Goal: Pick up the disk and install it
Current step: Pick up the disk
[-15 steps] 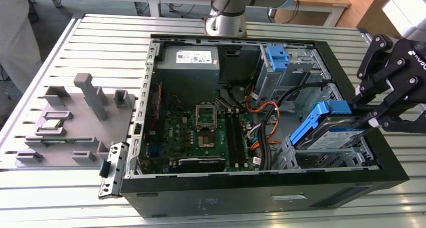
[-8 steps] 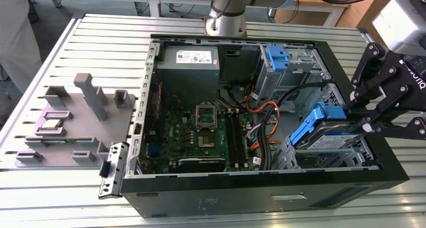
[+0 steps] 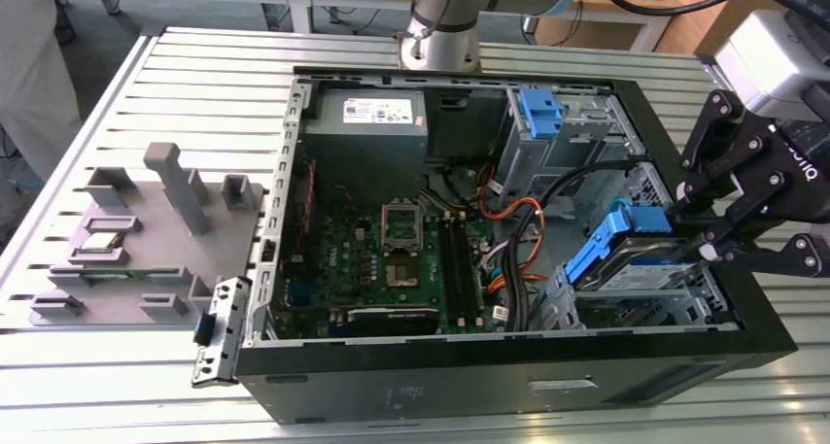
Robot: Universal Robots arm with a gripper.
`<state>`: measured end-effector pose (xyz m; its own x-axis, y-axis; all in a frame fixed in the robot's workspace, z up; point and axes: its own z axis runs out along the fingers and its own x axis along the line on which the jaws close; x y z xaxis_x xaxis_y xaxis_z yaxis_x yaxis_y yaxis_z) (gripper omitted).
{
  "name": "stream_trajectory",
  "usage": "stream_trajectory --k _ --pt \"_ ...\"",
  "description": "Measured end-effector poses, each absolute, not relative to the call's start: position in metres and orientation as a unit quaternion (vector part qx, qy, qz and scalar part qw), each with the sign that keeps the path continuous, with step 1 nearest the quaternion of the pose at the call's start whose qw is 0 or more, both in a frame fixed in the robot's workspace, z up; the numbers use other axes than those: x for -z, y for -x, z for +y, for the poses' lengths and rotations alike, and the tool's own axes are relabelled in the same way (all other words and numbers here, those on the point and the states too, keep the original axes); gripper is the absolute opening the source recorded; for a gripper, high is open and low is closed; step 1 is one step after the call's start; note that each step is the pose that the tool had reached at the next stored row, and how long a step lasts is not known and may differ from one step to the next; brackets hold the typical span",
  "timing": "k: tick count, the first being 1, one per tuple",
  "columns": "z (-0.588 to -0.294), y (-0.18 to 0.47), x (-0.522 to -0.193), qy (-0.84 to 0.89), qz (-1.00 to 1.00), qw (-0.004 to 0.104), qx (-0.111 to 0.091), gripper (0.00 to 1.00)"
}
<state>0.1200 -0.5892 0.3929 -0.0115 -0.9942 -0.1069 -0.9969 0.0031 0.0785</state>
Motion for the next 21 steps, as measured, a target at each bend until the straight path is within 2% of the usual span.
stream_trajectory --k 5,6,21 --pt "-0.5893 -0.1199 -0.3923 0.703 0.708 0.011 -0.066 0.36" --pt "-0.5892 -0.1199 -0.3926 0.703 0.708 0.011 -0.066 0.42" --pt "-0.5892 -0.119 -0.3954 0.703 0.708 0.011 -0.065 0.42"
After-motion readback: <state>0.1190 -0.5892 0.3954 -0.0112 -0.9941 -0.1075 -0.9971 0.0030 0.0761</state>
